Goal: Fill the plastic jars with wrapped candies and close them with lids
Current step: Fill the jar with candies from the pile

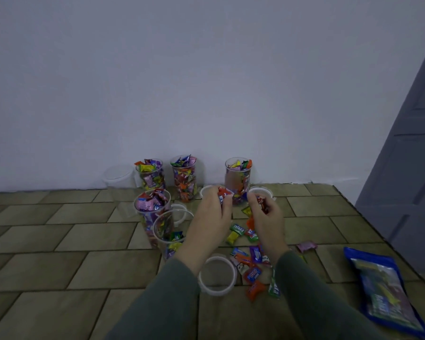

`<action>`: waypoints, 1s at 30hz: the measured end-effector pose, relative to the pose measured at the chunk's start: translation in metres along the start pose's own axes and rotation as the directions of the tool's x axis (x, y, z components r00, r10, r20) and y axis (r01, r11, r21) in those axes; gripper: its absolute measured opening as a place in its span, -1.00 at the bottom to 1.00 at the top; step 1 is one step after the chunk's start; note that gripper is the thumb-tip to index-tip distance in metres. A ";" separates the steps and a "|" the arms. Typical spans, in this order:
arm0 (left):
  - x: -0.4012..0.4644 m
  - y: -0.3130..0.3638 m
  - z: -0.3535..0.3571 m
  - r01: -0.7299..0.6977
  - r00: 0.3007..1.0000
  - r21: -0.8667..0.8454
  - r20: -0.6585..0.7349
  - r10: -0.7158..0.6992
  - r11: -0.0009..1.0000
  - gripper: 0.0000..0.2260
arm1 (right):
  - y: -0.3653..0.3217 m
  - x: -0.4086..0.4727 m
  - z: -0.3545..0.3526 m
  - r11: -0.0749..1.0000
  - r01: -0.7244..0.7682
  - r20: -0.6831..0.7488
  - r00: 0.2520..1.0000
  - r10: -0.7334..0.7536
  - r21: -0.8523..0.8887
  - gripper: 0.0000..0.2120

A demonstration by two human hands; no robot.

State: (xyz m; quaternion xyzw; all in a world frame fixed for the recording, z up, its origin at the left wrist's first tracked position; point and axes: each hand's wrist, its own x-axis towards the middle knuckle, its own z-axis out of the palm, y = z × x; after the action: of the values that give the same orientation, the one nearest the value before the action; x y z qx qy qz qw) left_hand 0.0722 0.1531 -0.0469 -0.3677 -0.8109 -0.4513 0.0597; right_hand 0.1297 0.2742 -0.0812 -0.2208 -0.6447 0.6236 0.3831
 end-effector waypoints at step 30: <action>-0.024 -0.078 -0.073 -0.019 0.979 -0.313 -0.198 -0.045 0.950 -0.79 | -0.037 -0.026 0.150 0.848 -0.153 -0.077 0.972 0.221 0.507 -0.82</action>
State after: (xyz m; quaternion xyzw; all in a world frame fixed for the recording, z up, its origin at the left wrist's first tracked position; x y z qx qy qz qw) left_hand 0.0215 0.0585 -0.0684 -0.3192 -0.7212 -0.6096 0.0801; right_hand 0.0376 0.1546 -0.0401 -0.2173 -0.4107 0.7869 0.4061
